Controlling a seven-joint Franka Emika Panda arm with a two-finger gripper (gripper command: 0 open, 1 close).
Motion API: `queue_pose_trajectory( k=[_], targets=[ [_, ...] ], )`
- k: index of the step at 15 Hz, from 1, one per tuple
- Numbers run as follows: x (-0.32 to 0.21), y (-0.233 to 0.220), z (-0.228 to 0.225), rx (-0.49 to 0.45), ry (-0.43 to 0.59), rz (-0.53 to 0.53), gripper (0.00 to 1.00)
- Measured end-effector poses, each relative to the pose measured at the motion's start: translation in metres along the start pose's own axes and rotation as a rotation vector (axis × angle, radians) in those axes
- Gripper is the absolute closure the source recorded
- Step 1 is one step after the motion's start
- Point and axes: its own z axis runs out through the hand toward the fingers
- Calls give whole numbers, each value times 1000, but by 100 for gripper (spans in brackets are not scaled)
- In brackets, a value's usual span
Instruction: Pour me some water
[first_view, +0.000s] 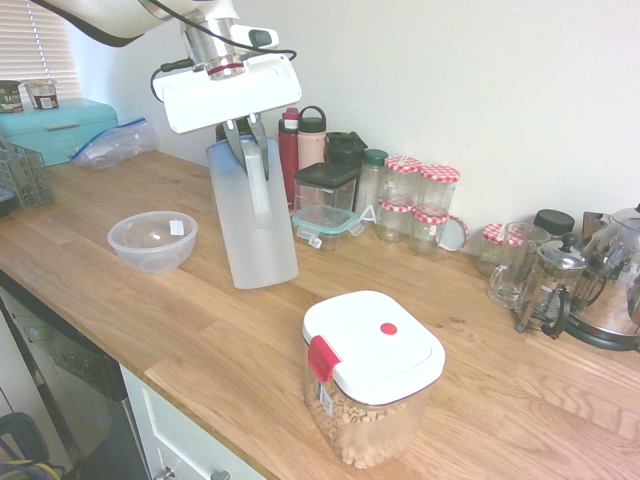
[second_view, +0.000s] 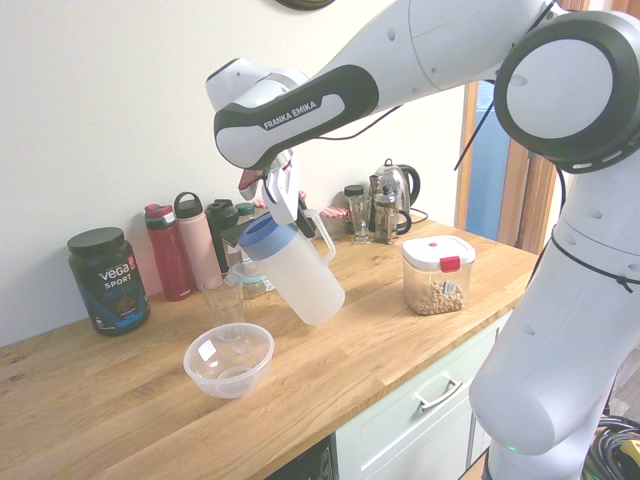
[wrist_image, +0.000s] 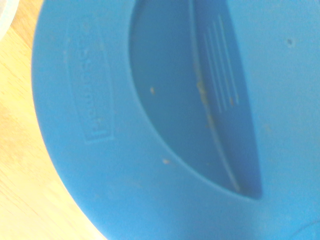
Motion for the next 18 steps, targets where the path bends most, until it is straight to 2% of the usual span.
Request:
queue_pose_trajectory(
  k=[6, 10, 18],
  targets=[
    [3, -38, -2, -117, -12, -53, 100],
    [5, -46, -14, -179, -22, -67, 100],
    [19, -69, -2, -247, -57, -93, 100]
  ],
)
